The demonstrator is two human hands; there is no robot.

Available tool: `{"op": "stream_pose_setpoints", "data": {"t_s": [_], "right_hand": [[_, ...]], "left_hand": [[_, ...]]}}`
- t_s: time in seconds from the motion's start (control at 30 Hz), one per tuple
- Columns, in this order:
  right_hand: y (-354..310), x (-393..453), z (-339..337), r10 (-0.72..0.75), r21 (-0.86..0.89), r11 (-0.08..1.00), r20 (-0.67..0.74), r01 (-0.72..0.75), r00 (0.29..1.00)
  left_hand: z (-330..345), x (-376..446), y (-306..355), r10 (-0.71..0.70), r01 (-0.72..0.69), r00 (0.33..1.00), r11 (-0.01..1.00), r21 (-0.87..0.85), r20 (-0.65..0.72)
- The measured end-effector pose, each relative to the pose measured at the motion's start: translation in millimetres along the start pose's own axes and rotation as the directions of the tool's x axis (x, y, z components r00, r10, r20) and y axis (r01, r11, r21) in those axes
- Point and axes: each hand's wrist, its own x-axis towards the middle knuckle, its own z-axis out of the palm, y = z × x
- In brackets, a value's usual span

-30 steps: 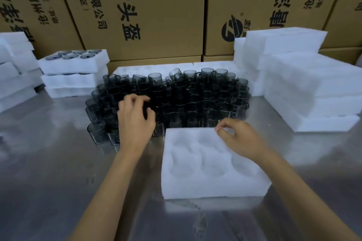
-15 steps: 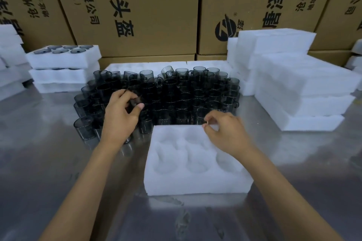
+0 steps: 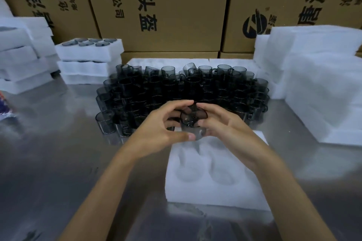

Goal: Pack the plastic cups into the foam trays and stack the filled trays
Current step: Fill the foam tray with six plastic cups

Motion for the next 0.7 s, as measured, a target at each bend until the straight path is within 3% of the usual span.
{"op": "stream_pose_setpoints", "data": {"t_s": [0.17,0.33,0.53,0.7], "right_hand": [[0,-13,1,0.041,-0.069,0.997,0.053,-0.038,0.998],[4,-17,5,-0.008,-0.195,0.981,0.044,0.016,0.999],[13,-17,12,-0.166,-0.316,0.932,0.064,0.178,0.984],[13,-19,9,-0.176,-0.308,0.927,0.14,0.212,0.974]], "left_hand": [[-10,-6,5,-0.106,0.117,0.974,0.992,-0.041,0.198],[-33,-14,9,-0.164,0.232,0.883,0.967,-0.105,0.439],[-37,-15,6,-0.192,0.255,0.873,0.963,-0.084,0.448],[-36,-16,5,-0.219,0.298,0.839,0.951,-0.084,0.498]]}}
